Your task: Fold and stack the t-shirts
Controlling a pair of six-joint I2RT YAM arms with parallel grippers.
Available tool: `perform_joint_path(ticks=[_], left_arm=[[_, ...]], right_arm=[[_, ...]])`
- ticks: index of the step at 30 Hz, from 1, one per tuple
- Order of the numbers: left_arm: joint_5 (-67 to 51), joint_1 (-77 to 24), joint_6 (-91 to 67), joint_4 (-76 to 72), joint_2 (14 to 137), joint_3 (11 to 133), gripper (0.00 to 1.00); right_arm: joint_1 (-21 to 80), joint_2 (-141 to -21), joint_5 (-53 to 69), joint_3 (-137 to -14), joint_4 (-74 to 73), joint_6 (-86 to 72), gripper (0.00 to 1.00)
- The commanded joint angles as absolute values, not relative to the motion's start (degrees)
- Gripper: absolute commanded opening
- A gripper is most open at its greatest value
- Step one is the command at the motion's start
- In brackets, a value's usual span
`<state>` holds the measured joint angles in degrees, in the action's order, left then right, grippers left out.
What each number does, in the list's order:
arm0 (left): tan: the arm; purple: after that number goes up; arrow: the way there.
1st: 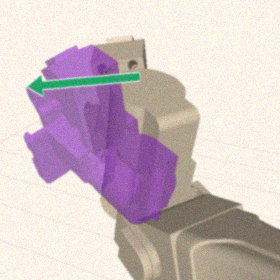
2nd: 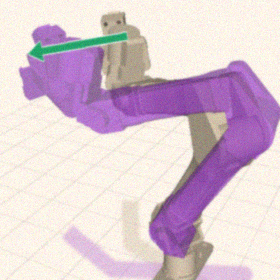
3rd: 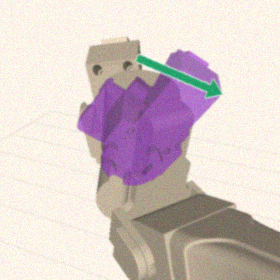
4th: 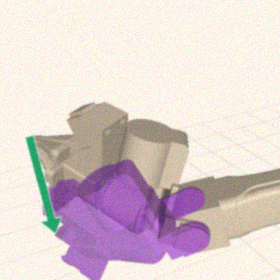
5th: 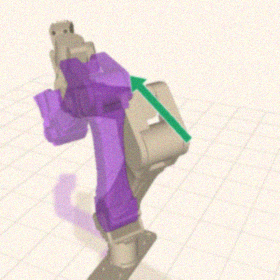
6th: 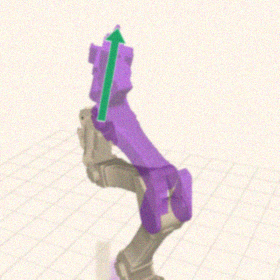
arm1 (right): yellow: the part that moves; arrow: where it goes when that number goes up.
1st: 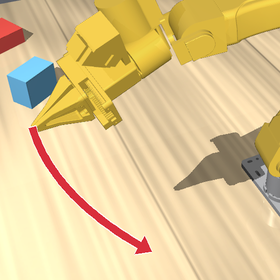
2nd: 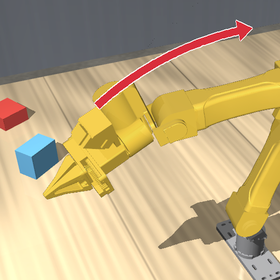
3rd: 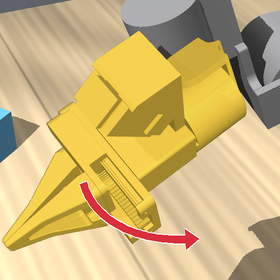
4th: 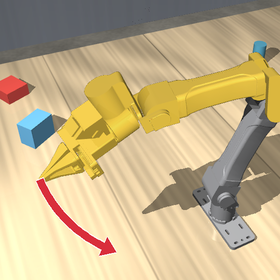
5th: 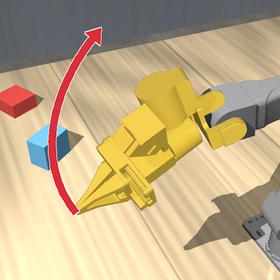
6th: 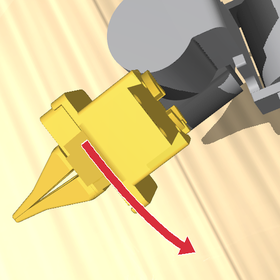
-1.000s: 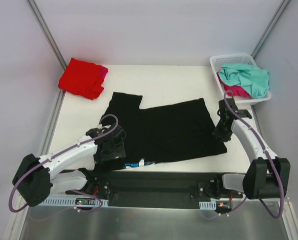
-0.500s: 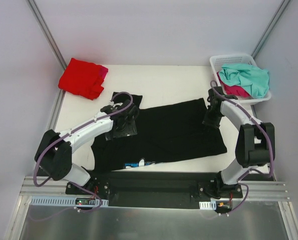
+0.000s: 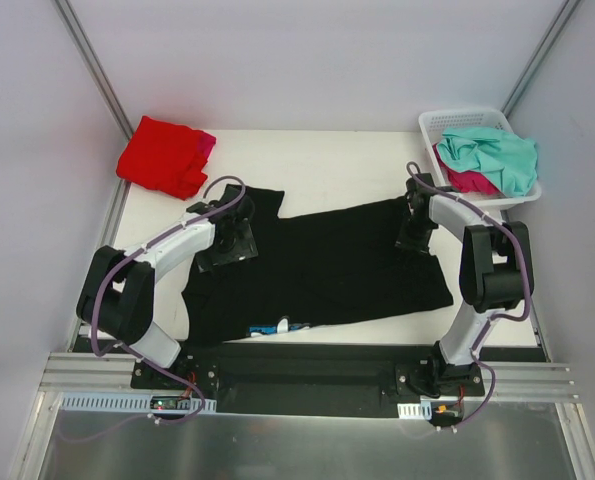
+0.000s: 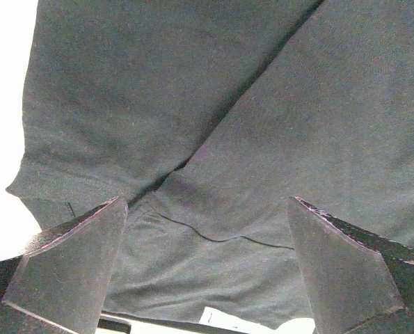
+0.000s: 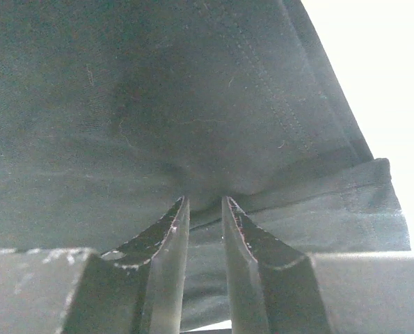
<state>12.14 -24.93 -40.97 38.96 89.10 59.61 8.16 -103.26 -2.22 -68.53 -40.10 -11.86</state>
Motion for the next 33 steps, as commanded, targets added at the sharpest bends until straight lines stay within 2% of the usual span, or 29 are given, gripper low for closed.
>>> perform_joint_path(ticks=[1,4,7,16,21,27,33], left_arm=[[10.6,-25.0,-39.5,37.6,88.4,57.2,0.99],[10.6,-24.7,-39.5,36.9,87.8,55.9,0.99],[10.7,-24.3,-38.7,36.6,87.7,55.9,0.99],[14.1,-23.1,-33.8,34.6,89.1,62.6,0.99],[14.9,-21.9,-31.4,27.4,89.2,63.8,0.99],[12.8,-20.2,-29.1,14.3,88.4,62.7,0.99],[12.8,-19.8,-26.7,14.1,92.4,69.3,0.99]], right_arm=[[8.0,-102.3,-3.2,-67.8,-38.9,-11.5,0.29],[7.7,-101.4,-3.4,-66.4,-38.1,-11.1,0.29],[7.6,-101.4,-3.3,-69.9,-39.3,-10.3,0.29],[7.7,-110.7,-0.8,-92.9,-47.4,-3.3,0.32],[7.6,-113.9,-4.1,-95.4,-43.2,-0.3,0.33],[5.5,-121.7,-5.3,-105.0,-46.1,2.5,0.33],[3.0,-125.4,-6.3,-109.8,-45.7,4.6,0.34]])
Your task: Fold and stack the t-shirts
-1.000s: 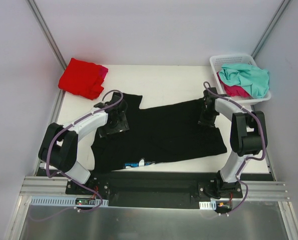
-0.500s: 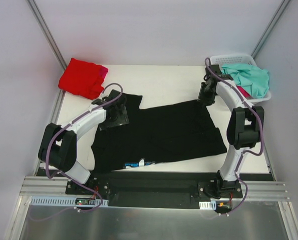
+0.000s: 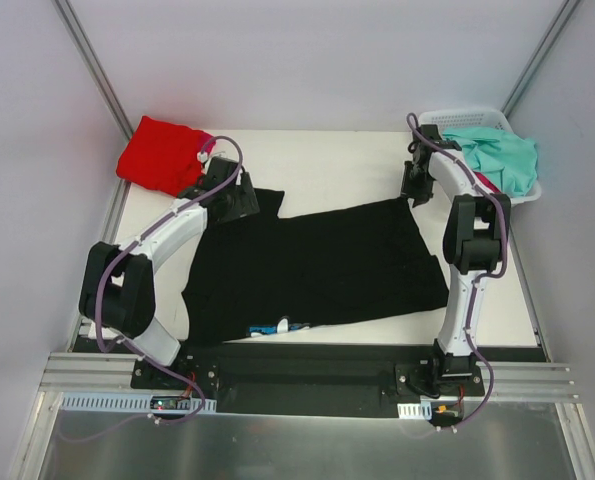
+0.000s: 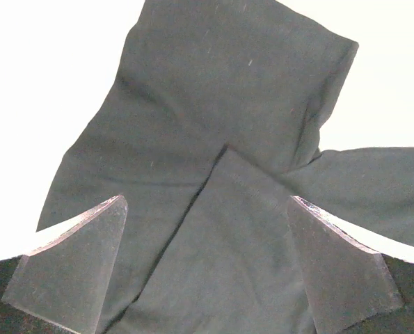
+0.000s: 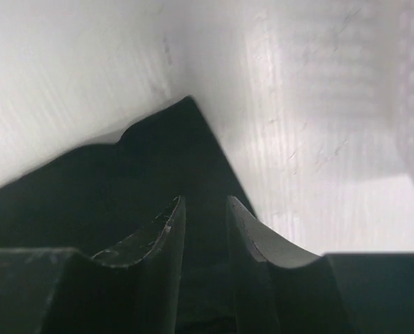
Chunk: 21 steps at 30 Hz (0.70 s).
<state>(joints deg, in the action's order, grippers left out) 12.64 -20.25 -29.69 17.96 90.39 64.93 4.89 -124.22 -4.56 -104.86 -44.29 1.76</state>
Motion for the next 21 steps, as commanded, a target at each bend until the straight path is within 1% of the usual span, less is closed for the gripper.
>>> perform_joint_path(ticks=[1,13,21], left_arm=[[13.2,-19.8,-26.7,14.0,92.5,69.8,0.99],[10.5,-19.8,-27.3,13.7,95.9,71.6,0.99],[9.4,-19.8,-26.8,13.7,96.6,73.4,0.99]], right_arm=[[2.7,-126.5,-6.4,-110.5,-45.6,5.1,0.34],[1.8,-135.1,-3.5,-123.3,-48.8,6.5,0.36],[2.1,-137.0,-0.5,-125.2,-49.0,6.9,0.38]])
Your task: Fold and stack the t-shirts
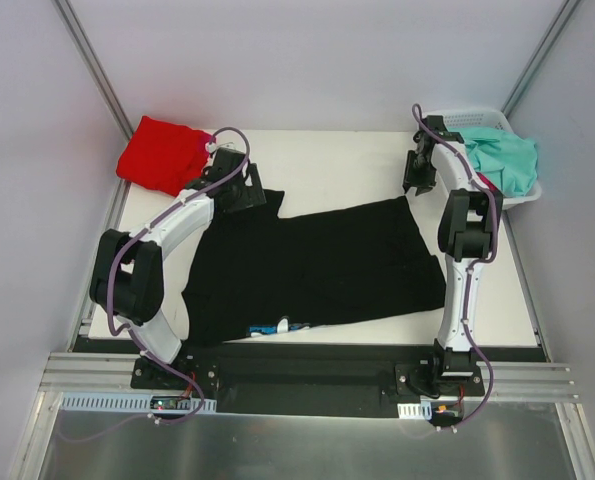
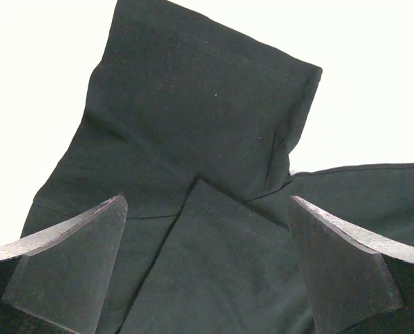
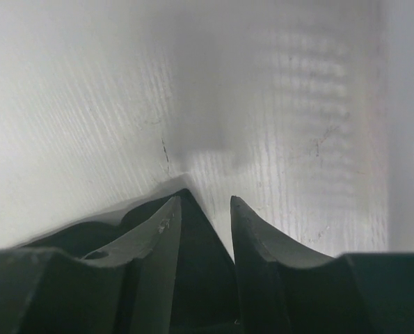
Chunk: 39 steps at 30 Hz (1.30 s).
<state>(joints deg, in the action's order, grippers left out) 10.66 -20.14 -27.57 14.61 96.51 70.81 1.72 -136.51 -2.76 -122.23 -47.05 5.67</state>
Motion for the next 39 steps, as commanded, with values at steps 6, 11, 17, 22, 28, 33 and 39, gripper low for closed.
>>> perform_joint_path(ticks=[6,11,17,22,28,33,39], left_arm=[[9.1,-19.8,-27.1,13.8,97.0,73.0,0.99],[8.8,-19.8,-27.2,13.8,97.2,72.9,0.99],[8.8,-19.8,-27.0,14.1,97.0,73.4,0.99],[9.1,-19.8,-27.1,14.3,96.9,73.5,0.99],[9.0,-19.9,-27.3,14.7,97.4,73.6,0.99],[9.0,-19.8,-27.1,14.8,97.0,73.7,0.99],[8.9,-19.8,-27.2,15.0,96.7,73.9,0.99]], right_arm=[[2.5,-137.9,1.8,-125.8,-49.2,6.9,0.38],[3.4,-139.4,2.5,-127.4,-50.4,6.9,0.38],[3.9,-140.0,1.9,-128.4,-50.7,6.4,0.36],[4.0,-139.4,1.6,-126.6,-50.8,6.2,0.36],[3.8,-138.9,0.4,-125.6,-50.9,6.7,0.36],[3.3,-138.1,-1.7,-124.4,-50.9,6.4,0.27],[2.7,-137.4,-3.3,-123.1,-51.2,6.2,0.14]])
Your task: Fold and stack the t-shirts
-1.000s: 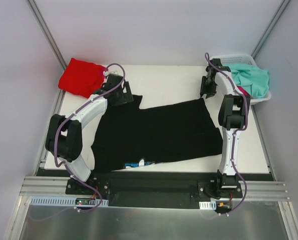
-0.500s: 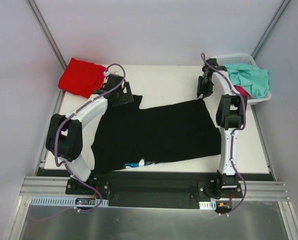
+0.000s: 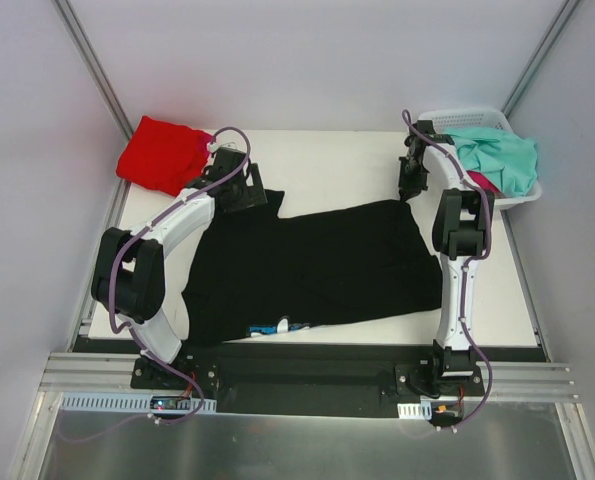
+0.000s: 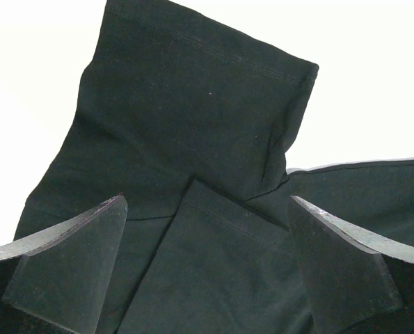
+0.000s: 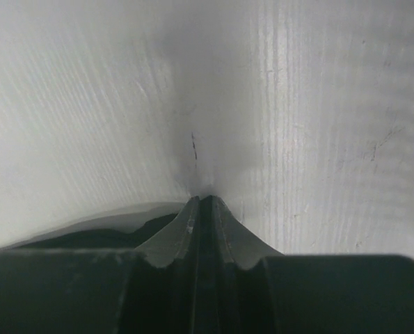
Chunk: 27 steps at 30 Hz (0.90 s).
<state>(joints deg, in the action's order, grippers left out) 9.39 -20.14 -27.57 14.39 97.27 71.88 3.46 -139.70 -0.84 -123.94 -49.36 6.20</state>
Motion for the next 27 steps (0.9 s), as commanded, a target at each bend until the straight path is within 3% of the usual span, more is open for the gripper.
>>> perform_joint_path(ticks=[1,4,10,16,27], left_arm=[[9.0,-19.8,-27.1,15.0,96.7,73.8,0.99],[8.9,-19.8,-27.2,15.1,96.7,73.9,0.99],[7.8,-19.4,-26.0,15.0,99.8,76.4,0.99],[-2.7,-16.2,-25.5,16.1,109.0,84.9,0.99],[-3.7,-8.4,-26.9,18.4,116.4,93.2,0.99]], right_arm=[[2.6,-137.2,-3.6,-122.8,-51.2,6.1,0.11],[2.6,-136.1,-4.5,-122.0,-51.1,6.1,0.01],[2.6,-132.0,-5.0,-120.7,-51.6,5.8,0.01],[3.1,-124.6,-4.8,-116.1,-50.7,5.2,0.01],[5.4,-110.1,-3.5,-102.2,-48.3,4.4,0.01]])
